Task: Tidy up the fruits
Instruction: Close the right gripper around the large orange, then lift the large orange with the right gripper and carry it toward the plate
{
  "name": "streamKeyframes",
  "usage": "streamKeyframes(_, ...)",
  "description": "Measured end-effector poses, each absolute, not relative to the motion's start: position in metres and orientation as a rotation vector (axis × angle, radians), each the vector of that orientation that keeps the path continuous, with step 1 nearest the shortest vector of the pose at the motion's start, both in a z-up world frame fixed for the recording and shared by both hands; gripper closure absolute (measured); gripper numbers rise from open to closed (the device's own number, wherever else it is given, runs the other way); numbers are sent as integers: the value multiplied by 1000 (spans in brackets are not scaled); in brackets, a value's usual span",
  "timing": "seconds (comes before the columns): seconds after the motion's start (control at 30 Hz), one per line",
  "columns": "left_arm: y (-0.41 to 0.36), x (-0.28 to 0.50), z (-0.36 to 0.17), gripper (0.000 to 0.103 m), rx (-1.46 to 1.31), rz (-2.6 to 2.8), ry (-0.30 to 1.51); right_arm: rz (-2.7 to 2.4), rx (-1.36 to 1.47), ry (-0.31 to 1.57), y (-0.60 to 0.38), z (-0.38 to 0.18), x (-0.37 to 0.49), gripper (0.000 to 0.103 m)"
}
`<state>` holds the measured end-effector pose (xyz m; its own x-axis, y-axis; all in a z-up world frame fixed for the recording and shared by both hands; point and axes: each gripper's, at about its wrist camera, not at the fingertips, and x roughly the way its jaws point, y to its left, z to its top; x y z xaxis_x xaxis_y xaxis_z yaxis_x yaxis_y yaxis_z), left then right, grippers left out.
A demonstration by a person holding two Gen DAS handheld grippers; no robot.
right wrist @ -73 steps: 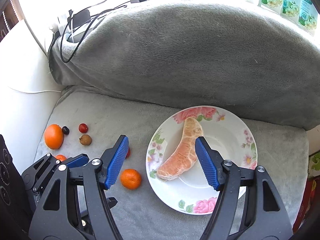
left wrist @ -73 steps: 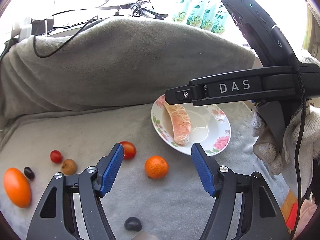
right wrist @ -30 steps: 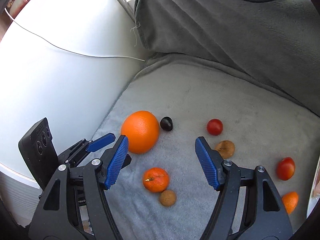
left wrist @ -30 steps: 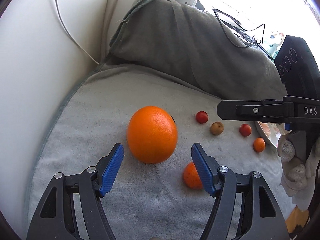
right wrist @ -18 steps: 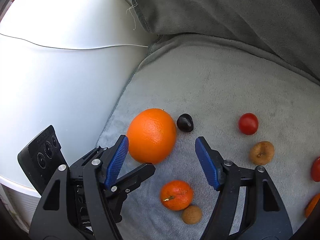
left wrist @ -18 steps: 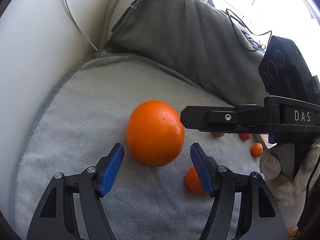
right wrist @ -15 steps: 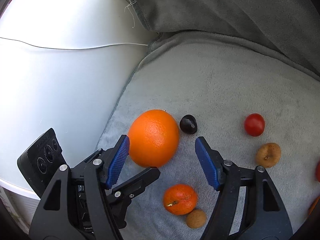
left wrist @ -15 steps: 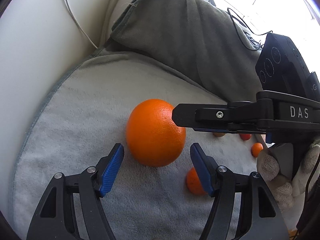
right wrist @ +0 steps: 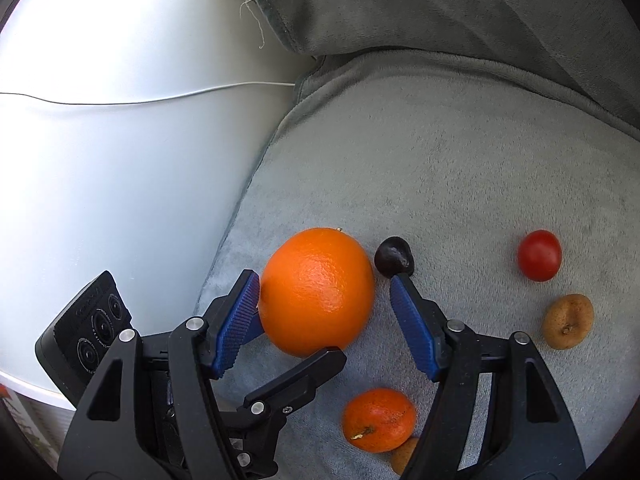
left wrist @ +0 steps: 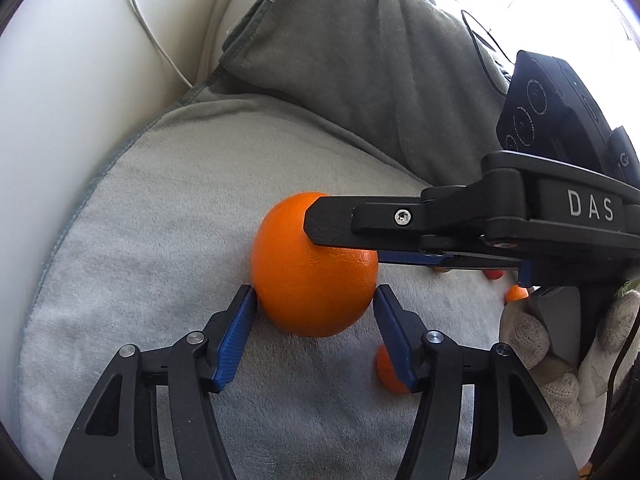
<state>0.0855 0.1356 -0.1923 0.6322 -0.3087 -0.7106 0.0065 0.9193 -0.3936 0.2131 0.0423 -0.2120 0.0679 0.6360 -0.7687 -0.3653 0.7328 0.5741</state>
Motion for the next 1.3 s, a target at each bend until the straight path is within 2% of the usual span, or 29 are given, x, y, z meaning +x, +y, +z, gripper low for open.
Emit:
streamKeyframes(0.17, 135, 88, -193, 43, -374, -182, 872, 773, 281, 1309, 45, -216, 215, 37)
streamKeyframes(1.3, 73, 72, -156, 44, -256, -225, 813, 761, 320, 1216, -15, -180, 199, 39)
